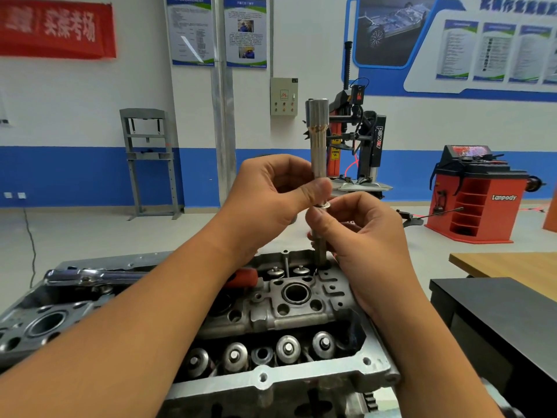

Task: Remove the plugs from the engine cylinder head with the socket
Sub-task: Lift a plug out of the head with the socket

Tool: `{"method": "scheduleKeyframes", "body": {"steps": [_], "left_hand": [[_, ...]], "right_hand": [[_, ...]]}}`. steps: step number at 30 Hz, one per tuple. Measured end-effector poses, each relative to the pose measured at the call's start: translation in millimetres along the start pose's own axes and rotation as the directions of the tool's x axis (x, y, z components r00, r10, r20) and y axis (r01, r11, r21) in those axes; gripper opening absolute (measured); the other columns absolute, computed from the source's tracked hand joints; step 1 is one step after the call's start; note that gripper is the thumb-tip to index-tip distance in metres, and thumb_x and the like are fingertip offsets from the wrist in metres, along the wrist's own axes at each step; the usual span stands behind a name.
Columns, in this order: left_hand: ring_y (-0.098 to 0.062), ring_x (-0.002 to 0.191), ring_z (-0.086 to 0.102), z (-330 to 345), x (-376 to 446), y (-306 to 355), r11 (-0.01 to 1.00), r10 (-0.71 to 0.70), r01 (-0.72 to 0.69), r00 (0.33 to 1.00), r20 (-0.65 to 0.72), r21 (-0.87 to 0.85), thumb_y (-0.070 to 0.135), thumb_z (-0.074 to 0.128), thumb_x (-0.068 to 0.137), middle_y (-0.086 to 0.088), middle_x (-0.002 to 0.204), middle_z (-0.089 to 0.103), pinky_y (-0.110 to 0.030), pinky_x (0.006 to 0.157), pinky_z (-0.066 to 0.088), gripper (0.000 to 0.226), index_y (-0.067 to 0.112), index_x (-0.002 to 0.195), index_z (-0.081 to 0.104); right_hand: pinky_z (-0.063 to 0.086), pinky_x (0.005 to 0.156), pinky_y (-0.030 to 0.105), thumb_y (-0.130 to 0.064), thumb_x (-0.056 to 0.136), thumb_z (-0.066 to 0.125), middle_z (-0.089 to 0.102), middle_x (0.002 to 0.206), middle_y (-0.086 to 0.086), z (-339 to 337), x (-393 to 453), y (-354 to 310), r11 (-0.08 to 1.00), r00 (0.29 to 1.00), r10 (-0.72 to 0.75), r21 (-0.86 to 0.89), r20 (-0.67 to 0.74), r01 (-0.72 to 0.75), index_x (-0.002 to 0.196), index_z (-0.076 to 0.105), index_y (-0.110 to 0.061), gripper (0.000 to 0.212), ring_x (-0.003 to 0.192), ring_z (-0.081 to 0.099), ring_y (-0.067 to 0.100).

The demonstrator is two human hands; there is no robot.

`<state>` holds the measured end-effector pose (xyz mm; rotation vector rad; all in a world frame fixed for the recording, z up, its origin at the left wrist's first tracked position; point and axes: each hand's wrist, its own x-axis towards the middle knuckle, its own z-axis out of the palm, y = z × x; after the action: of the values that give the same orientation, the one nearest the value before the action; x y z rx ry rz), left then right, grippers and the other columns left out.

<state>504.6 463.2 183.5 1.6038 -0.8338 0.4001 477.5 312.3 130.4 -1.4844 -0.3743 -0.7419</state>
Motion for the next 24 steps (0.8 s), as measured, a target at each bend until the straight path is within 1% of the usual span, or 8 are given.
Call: {"method": "scheduleKeyframes", "body": {"steps": [2, 4, 8, 11, 16, 19, 22, 24], "left_hand": [[-0.025, 0.081, 0.067, 0.3, 0.5, 0.8, 0.998, -0.015, 0.018, 0.999, 0.039, -0.066, 0.020, 0.069, 0.096, -0.002, 0.094, 0.081, -0.025, 0.058, 0.051, 0.011, 0.016, 0.104, 0.075], [-0.025, 0.080, 0.062, 0.2, 0.4, -0.6, 0.994, -0.022, 0.026, 0.999, 0.043, -0.106, 0.007, 0.059, 0.103, -0.002, 0.094, 0.081, -0.022, 0.058, 0.043, 0.017, 0.014, 0.107, 0.074], [-0.024, 0.083, 0.068, 0.1, 0.4, -1.5, 0.997, 0.001, 0.001, 0.999, 0.032, -0.078, 0.004, 0.061, 0.102, -0.001, 0.092, 0.081, -0.025, 0.055, 0.044, 0.019, 0.018, 0.104, 0.073], [-0.014, 0.084, 0.074, -0.2, 0.8, -1.4, 0.998, 0.001, 0.000, 1.000, 0.025, -0.063, 0.009, 0.067, 0.098, 0.000, 0.092, 0.081, -0.021, 0.055, 0.049, 0.013, 0.017, 0.107, 0.073], [-0.020, 0.080, 0.063, -0.8, 0.6, -0.9, 0.994, -0.036, 0.042, 0.997, 0.064, -0.102, 0.009, 0.060, 0.103, -0.005, 0.100, 0.081, -0.025, 0.058, 0.045, 0.017, 0.015, 0.113, 0.073], [-0.009, 0.076, 0.070, 0.7, -0.8, -0.1, 0.995, -0.020, 0.026, 0.998, 0.065, -0.099, 0.004, 0.060, 0.102, -0.008, 0.093, 0.080, -0.017, 0.059, 0.048, 0.016, 0.008, 0.113, 0.071], [-0.022, 0.084, 0.076, 0.9, -1.4, -0.5, 0.999, -0.002, 0.003, 1.000, 0.011, -0.044, 0.024, 0.074, 0.086, -0.008, 0.092, 0.080, -0.042, 0.069, 0.063, 0.019, 0.016, 0.103, 0.072], [-0.024, 0.086, 0.076, -0.3, -1.8, -0.4, 1.000, -0.007, 0.007, 1.000, -0.010, -0.013, 0.034, 0.075, 0.076, -0.007, 0.092, 0.080, -0.042, 0.070, 0.064, 0.028, 0.019, 0.099, 0.073]], "right_hand": [[0.064, 0.069, 0.046, -0.022, 0.092, 0.079, 0.076, 0.078, 0.005, 0.8, 0.7, 1.4, 1.000, 1.000, 0.009, -0.003, 0.027, -0.009, 0.090, 0.071, -0.018, 0.010, 0.076, 0.076, 0.029], [0.063, 0.069, 0.045, -0.019, 0.098, 0.071, 0.076, 0.080, 0.004, 2.5, 1.3, 1.4, 1.000, 0.999, 0.014, -0.004, 0.042, -0.013, 0.092, 0.072, -0.019, 0.006, 0.076, 0.077, 0.027], [0.064, 0.073, 0.049, -0.022, 0.093, 0.078, 0.077, 0.080, 0.006, 1.7, 0.9, 1.2, 0.999, 0.999, 0.018, 0.029, 0.033, -0.019, 0.092, 0.073, -0.021, 0.005, 0.077, 0.077, 0.031], [0.064, 0.073, 0.054, -0.026, 0.086, 0.085, 0.076, 0.080, 0.009, -1.3, 0.2, 1.4, 1.000, 1.000, -0.002, 0.000, -0.015, 0.002, 0.091, 0.071, -0.016, 0.018, 0.078, 0.076, 0.034], [0.063, 0.066, 0.043, -0.020, 0.100, 0.068, 0.077, 0.082, 0.006, 2.2, 1.1, 0.8, 0.999, 0.999, 0.028, 0.019, 0.027, -0.029, 0.092, 0.074, -0.018, 0.010, 0.076, 0.077, 0.028], [0.063, 0.070, 0.049, -0.021, 0.099, 0.069, 0.078, 0.083, 0.006, 2.2, 2.0, 0.5, 0.999, 0.999, 0.029, 0.026, 0.038, -0.030, 0.093, 0.076, -0.019, 0.009, 0.079, 0.077, 0.030], [0.064, 0.073, 0.050, -0.036, 0.082, 0.086, 0.077, 0.083, 0.008, 0.2, -0.1, 0.2, 1.000, 1.000, 0.014, 0.018, 0.018, -0.014, 0.090, 0.075, -0.022, 0.019, 0.082, 0.076, 0.032], [0.063, 0.072, 0.048, -0.041, 0.075, 0.089, 0.076, 0.082, 0.008, -0.6, -0.8, 0.3, 1.000, 1.000, 0.003, -0.009, -0.004, -0.003, 0.087, 0.073, -0.021, 0.028, 0.081, 0.075, 0.033]]}}
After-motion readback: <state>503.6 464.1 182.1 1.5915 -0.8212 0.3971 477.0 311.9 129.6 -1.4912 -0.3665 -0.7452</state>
